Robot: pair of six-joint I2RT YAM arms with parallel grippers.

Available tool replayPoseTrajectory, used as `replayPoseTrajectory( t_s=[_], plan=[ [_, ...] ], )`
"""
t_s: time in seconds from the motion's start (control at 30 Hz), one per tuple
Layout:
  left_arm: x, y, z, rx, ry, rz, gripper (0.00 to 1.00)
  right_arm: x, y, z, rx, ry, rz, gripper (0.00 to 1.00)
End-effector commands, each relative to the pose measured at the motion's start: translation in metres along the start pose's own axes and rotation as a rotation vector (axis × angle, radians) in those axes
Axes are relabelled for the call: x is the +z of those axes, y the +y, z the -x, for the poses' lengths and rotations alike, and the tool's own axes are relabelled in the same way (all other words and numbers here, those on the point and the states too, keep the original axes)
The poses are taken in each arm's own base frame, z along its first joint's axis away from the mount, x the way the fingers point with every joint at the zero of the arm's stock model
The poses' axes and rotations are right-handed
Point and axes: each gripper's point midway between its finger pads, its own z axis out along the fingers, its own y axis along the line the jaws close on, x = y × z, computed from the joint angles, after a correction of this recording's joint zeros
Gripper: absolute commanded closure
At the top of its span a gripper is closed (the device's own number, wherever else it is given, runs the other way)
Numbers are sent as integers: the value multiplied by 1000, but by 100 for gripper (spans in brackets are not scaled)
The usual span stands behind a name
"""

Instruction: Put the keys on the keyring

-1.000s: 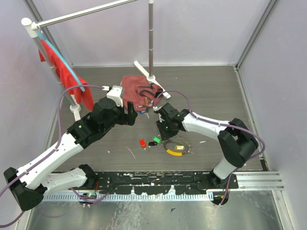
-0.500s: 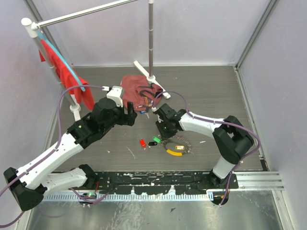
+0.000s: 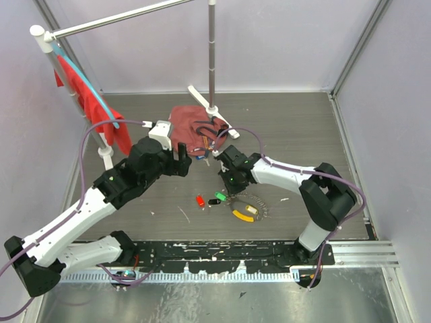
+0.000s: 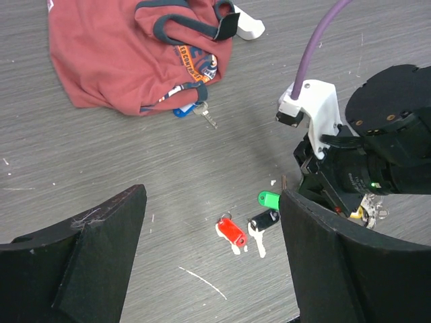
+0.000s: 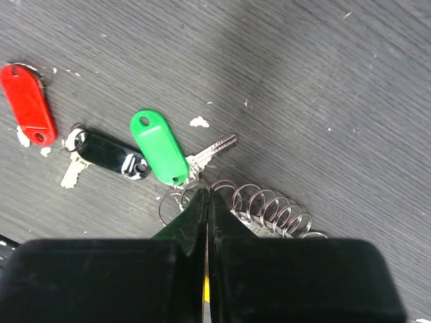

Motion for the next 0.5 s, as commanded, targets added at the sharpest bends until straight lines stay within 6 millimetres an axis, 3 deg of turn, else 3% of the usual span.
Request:
replayPoseTrajectory(
  t_s=[0.0, 0.1, 0.47],
  plan=[
    [-5, 3, 6, -20, -41, -1, 9, -37, 11, 36, -13, -159, 28, 99],
    [-10, -3, 12, -61, -82, -40, 1, -59, 9, 49, -8, -243, 10, 99],
    [-24, -26, 46, -133, -226, -176, 1, -145, 18, 87, -16, -576, 63, 99]
  ],
)
